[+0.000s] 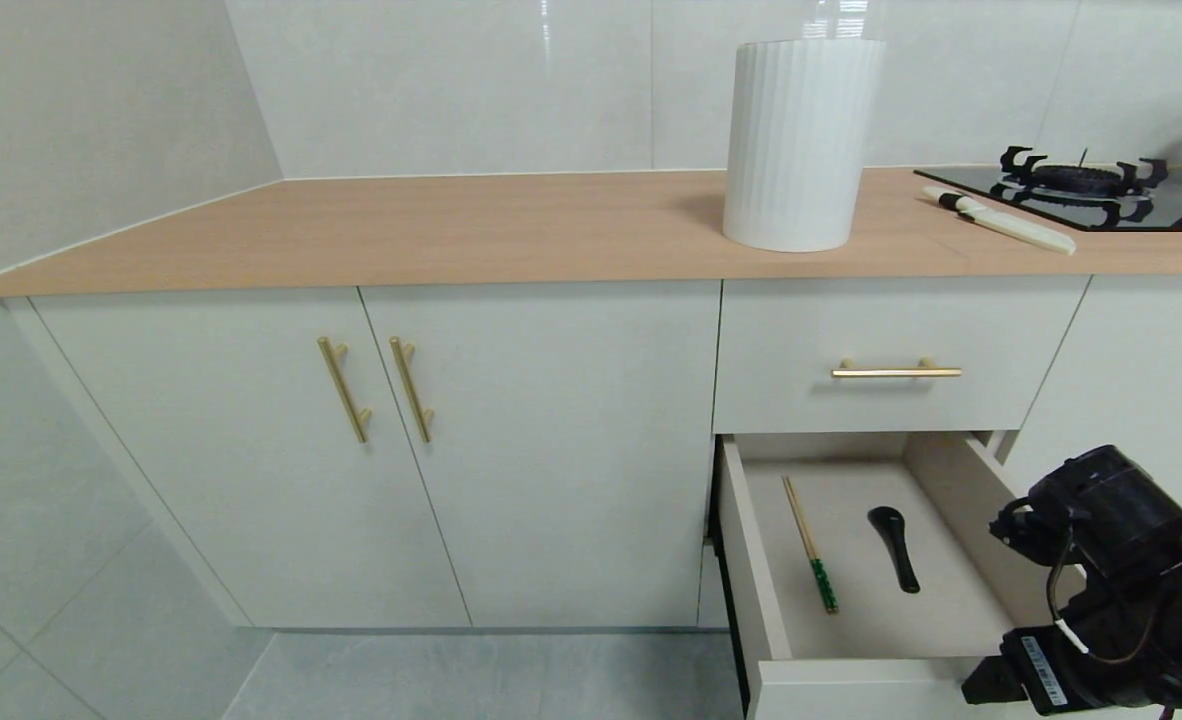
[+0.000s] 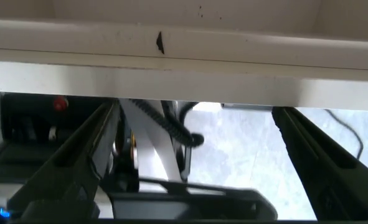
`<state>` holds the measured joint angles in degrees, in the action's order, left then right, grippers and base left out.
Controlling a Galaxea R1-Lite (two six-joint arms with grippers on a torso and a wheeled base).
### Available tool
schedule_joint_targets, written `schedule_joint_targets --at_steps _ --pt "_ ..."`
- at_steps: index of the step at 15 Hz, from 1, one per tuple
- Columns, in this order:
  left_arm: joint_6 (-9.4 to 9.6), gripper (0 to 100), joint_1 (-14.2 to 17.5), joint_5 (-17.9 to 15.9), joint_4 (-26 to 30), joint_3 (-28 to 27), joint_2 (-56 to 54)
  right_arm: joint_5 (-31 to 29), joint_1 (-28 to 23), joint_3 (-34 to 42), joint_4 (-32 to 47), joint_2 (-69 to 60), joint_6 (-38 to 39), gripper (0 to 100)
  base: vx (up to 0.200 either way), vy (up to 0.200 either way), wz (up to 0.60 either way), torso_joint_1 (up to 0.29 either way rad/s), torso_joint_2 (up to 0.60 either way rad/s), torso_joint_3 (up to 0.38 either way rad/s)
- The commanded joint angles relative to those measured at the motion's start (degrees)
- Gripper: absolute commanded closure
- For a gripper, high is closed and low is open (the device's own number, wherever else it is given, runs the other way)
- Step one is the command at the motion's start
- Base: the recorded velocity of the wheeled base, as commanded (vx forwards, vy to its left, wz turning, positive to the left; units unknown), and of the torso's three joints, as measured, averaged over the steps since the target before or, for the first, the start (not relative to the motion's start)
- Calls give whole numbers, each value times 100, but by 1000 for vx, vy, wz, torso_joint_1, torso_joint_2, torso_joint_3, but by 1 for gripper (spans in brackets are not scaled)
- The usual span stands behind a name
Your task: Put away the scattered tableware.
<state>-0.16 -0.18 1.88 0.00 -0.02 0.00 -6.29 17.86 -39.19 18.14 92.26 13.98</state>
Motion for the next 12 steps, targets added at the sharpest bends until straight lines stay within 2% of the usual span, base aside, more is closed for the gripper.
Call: schedule_joint_targets --at_steps 1,3,6,12 --pt "-2 0 1 6 0 2 9 -39 -28 -9 -188 161 -1 0 0 0 0 0 0 0" --pt "-2 0 1 -3 0 2 9 -48 -107 -27 -531 389 -27 0 0 0 0 0 0 0" --pt "-2 0 1 6 0 2 9 -65 -134 -89 -1656 996 -62 0 0 0 0 0 0 0" --pt "-2 0 1 -3 0 -6 9 -74 -468 -985 -2438 1822 -317 0 0 0 0 0 0 0"
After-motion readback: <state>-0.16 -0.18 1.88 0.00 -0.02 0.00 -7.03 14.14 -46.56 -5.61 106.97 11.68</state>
